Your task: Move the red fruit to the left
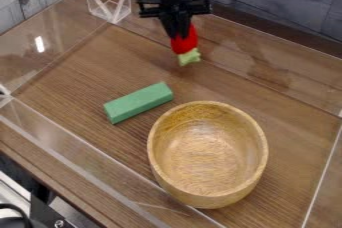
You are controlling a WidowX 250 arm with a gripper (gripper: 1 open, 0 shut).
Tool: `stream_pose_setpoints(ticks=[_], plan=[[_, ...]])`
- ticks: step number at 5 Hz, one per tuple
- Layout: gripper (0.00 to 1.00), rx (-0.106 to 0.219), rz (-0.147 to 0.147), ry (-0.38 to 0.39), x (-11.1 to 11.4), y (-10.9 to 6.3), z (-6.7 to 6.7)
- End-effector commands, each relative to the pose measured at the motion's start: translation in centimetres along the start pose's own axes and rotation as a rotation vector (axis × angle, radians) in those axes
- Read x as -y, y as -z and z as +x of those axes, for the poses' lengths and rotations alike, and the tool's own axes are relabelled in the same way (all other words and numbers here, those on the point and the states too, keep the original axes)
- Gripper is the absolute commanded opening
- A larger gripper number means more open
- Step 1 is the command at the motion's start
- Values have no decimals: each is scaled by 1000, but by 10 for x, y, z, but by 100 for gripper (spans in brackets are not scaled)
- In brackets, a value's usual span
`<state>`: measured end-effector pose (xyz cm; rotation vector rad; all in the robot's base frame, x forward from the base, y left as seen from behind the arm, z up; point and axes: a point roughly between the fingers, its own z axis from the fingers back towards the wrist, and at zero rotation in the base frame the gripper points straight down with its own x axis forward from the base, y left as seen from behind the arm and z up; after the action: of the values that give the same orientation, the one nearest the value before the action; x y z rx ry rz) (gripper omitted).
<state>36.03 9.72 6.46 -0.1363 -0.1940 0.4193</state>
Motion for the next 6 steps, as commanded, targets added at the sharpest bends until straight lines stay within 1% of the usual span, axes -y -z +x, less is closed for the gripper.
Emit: stream_pose_setpoints(ticks=[1, 3, 4, 6], plan=[[0, 45, -10, 38, -12, -14, 11], [0, 52, -2, -20, -11, -21, 13], [0, 53, 1, -36, -10, -5, 19], [0, 59, -73, -61, -26, -53, 21]])
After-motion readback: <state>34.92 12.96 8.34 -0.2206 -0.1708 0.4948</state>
